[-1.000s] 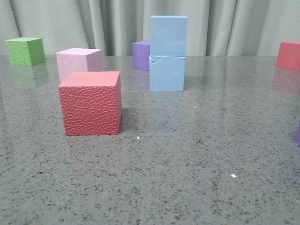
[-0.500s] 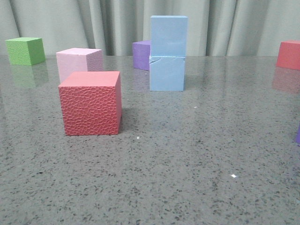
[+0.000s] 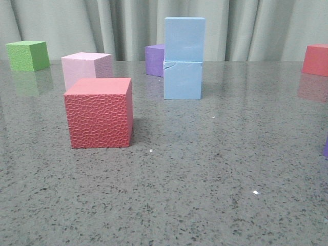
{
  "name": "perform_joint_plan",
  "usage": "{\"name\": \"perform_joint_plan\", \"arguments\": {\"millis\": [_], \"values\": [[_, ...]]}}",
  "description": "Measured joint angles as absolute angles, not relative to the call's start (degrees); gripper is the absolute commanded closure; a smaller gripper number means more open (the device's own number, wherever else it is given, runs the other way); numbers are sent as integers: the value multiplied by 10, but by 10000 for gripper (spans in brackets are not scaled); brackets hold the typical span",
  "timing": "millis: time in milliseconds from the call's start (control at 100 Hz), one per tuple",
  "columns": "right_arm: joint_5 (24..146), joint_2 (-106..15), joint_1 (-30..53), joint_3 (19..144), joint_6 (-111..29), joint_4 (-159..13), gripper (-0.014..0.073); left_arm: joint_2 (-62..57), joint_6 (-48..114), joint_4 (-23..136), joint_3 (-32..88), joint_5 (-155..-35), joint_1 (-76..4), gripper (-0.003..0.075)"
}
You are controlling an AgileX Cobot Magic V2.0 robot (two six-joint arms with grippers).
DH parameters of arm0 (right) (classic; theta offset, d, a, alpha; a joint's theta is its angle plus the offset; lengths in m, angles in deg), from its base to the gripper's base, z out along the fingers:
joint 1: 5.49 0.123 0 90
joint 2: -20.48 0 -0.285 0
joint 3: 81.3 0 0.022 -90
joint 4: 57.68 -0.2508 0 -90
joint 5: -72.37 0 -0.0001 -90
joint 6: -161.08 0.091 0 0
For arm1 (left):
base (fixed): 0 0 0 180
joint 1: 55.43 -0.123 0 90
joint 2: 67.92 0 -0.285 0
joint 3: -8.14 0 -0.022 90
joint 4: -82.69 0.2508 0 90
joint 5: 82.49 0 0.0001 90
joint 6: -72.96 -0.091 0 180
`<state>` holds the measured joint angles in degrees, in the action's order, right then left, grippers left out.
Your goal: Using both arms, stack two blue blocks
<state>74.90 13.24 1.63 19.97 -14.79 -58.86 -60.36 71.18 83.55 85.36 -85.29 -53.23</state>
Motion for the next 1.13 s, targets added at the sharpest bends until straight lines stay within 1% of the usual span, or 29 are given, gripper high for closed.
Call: {"name": "perform_joint_plan", "arguments": {"millis": [1130], "values": [[755, 132, 16, 200, -148, -589, 661, -604, 712, 836, 854, -853, -532, 739]]}}
